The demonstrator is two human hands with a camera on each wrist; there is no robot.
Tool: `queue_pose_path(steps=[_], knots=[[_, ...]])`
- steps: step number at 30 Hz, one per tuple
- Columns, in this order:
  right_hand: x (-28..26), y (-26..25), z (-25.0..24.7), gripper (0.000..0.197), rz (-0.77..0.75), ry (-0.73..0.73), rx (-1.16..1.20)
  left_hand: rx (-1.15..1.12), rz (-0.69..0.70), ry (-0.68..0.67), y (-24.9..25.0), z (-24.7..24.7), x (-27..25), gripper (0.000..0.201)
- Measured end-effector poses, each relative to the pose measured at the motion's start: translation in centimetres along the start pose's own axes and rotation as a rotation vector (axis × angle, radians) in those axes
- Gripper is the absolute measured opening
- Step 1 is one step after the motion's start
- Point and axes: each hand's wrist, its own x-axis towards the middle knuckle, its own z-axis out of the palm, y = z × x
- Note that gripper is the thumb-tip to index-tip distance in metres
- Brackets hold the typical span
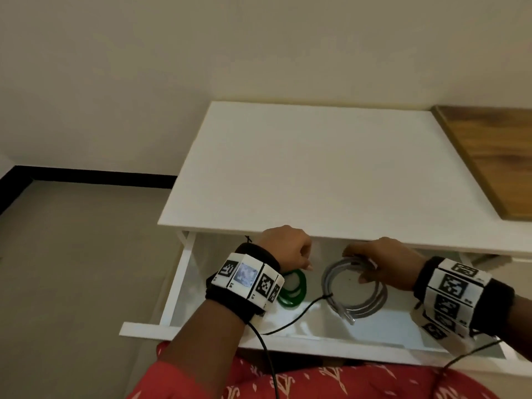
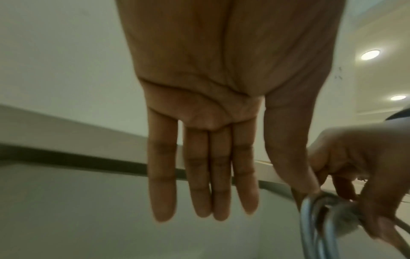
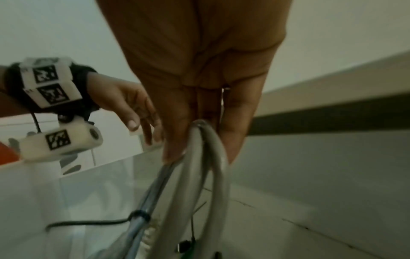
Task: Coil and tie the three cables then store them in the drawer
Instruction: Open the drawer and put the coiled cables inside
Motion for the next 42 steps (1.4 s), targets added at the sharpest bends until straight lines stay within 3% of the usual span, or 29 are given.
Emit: queue_pose_path(steps=[5,10,15,23,26,28,32,34,38,42], knots=[[3.1,1.8,3.1,0.045,0.131,-0.182,-0.102,0.145,-0.080,-0.186,-0.6,2.1,1.4,0.057],[6.7,5.5,6.9,0.050,0.323,-0.197,0.084,0.154,-0.185,-0.273,-2.3,4.0,3.3,0.076],[8.9,7.9,10.7,0.052,0.485,-0.163,0.323,0.124,-0.279,-0.336,-4.0,5.5,4.7,0.077],[10.7,7.9,13.2,0.058,0.490,-0.258,0.250,0.126,-0.270,-0.341,-4.0,5.9,5.4,0.069],[10.0,7.8,12.5,0.058,0.448,-0.256,0.159,0.120,-0.232,-0.402,-2.9,4.9,4.9,0.066],[9.0,7.4,11.1,0.046,0.375,-0.253,0.089,0.111,-0.208,-0.449,-1.7,3.8,4.1,0.060],[6.5,4.7,7.6,0.041,0.243,-0.385,-0.065,0.108,-0.153,-0.389,0.3,0.4,2.0,0.036],[4.8,2.8,5.3,0.041,0.229,-0.414,-0.094,0.099,-0.144,-0.325,1.0,-1.7,0.1,0.041],[0.7,0.7,0.4,0.042,0.208,-0.317,-0.039,0.102,-0.190,-0.173,0.5,-4.7,-4.4,0.047],[-3.8,0.1,-1.6,0.043,0.250,-0.239,0.144,0.048,-0.324,-0.148,-2.0,-2.6,-8.7,0.069]])
